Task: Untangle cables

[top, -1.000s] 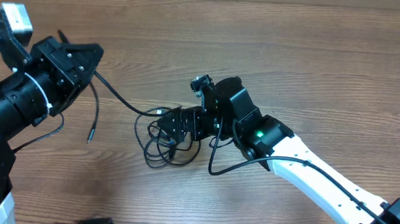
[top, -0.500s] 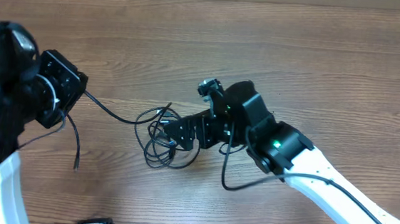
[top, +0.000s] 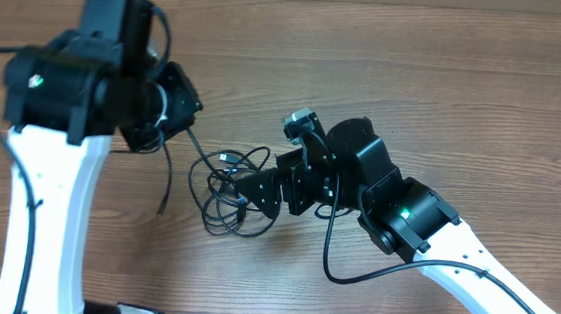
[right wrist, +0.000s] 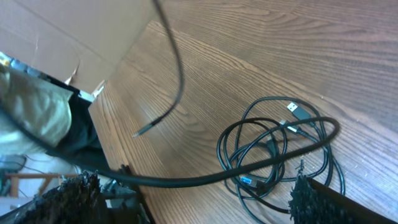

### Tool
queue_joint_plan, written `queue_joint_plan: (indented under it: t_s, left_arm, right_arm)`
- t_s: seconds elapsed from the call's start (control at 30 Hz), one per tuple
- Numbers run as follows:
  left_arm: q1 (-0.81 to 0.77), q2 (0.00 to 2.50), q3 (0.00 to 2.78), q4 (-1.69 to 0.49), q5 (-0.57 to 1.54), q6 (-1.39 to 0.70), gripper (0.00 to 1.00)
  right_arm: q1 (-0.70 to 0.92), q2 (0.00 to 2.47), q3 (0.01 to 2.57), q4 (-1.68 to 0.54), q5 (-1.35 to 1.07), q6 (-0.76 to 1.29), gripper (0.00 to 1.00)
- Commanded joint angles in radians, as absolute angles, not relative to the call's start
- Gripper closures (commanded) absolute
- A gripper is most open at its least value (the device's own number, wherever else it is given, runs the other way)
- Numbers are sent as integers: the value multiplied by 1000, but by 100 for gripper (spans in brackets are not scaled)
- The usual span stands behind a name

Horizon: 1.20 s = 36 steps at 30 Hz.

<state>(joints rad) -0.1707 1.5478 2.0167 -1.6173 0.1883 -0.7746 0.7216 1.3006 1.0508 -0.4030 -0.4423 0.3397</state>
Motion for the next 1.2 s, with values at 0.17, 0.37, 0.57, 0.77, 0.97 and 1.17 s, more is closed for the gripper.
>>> queue_joint_plan:
  t_s: [0.17, 0.37, 0.57, 0.77, 0.97, 1.17]
  left_arm:
    - [-190, 1630, 2031, -1606, 154, -794, 96]
    - [-190, 1633, 2031, -1592, 316, -793, 96]
    - [-190, 1627, 2031, -1588, 447, -789, 96]
    - [-190, 1594, 2035, -1578, 526, -789, 96]
    - [-190, 1533, 2064, -1564, 526, -791, 96]
    - [-190, 1448, 2123, -1562, 529, -793, 96]
  right_arm:
    - [723, 1285, 1049, -408, -458, 130, 4]
    - [724, 1285, 1049, -406, -458, 76, 4]
    - [725, 1285, 1049, -406, -436, 76, 4]
    - [725, 1285, 1049, -406, -299, 77, 4]
    - [725, 1285, 1049, -408, -273, 77, 5]
    - [725, 1285, 1049, -413, -244, 78, 14]
